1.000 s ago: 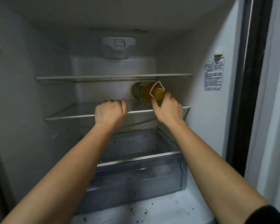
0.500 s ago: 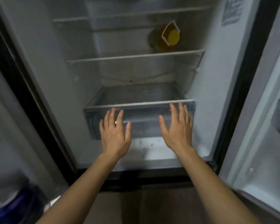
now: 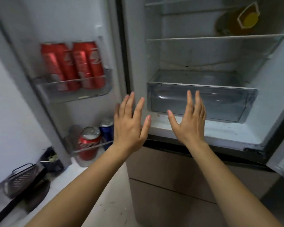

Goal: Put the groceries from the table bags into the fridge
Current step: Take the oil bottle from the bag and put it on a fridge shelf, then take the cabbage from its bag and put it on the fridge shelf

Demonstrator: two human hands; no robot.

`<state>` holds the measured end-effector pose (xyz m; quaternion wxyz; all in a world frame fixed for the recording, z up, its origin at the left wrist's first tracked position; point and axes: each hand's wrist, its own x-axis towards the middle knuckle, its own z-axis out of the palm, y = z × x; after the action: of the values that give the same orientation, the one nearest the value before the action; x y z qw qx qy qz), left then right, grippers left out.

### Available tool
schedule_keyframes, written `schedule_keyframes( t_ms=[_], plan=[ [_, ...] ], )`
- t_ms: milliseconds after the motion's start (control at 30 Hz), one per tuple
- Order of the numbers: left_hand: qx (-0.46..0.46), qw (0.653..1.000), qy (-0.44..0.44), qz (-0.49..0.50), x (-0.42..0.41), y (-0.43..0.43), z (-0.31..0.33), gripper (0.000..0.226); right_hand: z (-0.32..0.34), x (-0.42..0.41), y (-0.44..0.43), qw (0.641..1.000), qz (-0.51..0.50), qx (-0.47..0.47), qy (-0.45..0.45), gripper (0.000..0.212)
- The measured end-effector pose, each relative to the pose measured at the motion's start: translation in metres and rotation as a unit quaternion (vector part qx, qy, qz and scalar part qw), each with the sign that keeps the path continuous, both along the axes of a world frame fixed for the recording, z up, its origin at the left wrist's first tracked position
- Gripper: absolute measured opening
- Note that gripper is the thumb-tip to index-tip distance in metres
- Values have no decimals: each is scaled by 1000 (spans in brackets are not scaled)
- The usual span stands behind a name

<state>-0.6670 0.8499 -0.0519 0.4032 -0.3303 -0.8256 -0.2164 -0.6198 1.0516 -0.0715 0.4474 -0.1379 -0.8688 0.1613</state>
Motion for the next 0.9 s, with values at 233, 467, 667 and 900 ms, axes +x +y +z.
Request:
schedule_keyframes(
  t_ms=[233, 467, 667, 900],
  plan=[
    [34, 996, 67, 52, 65, -233, -16, 51, -11, 16, -203, 988, 91, -9, 126, 77],
    [-39, 939, -86, 331, 138, -538, -66, 64, -45, 24, -464, 962, 261, 57, 64, 76],
    [-17, 866, -145, 478, 209, -705, -73, 63, -80, 29, -649, 917, 391, 70, -34, 73],
    [-8, 816, -204, 540, 207, -811, -111, 66, -124, 6, -787, 877, 457, 93, -111, 73]
  ],
)
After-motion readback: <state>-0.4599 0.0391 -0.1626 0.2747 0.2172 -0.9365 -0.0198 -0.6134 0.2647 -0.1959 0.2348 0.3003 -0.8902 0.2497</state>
